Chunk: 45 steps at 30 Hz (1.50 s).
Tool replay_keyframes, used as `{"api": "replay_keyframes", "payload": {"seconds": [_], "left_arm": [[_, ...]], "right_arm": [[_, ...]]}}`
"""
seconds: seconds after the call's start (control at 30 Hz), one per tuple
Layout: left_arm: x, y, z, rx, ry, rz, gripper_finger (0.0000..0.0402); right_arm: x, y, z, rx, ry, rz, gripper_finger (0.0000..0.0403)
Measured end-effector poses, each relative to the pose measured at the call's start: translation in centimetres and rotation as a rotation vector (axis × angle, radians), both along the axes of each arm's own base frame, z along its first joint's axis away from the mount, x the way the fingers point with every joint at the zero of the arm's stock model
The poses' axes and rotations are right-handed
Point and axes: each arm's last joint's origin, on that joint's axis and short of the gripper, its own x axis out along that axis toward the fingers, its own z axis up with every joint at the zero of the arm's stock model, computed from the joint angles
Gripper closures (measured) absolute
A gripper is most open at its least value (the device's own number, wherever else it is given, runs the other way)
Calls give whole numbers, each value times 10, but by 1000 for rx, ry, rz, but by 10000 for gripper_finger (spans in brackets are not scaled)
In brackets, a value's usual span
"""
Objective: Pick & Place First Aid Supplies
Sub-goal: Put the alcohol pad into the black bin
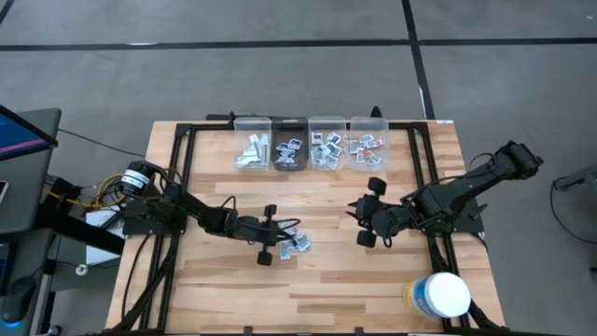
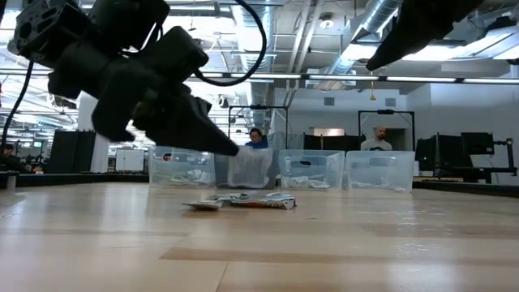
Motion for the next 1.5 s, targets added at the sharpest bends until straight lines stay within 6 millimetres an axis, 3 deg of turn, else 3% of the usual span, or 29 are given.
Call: {"api": "replay_keyframes", "payload": {"seconds": [0.17, 0.4, 0.63, 0.83, 1.0, 1.23, 1.5], "left_arm": [[5, -2, 10, -129, -61, 38, 394], [9, 4, 37, -263, -341, 264, 394], [4, 15, 53, -367, -539, 627, 394], [5, 32, 59, -422, -626, 717, 394], [10, 67, 60, -386, -653, 783, 394], [19, 141, 68, -226, -649, 679, 394], [25, 224, 67, -146, -298, 653, 394]], "right_arm": [[1, -5, 0, -56, 29, 23, 312], [4, -23, -4, -72, 65, -54, 312], [-1, -43, -34, -90, 135, -127, 312], [0, -54, -52, -84, 102, -167, 312], [5, -70, -49, -140, 86, -175, 312], [14, -104, -36, -256, 23, -214, 312], [14, -127, -33, -146, -69, -363, 312]]}}
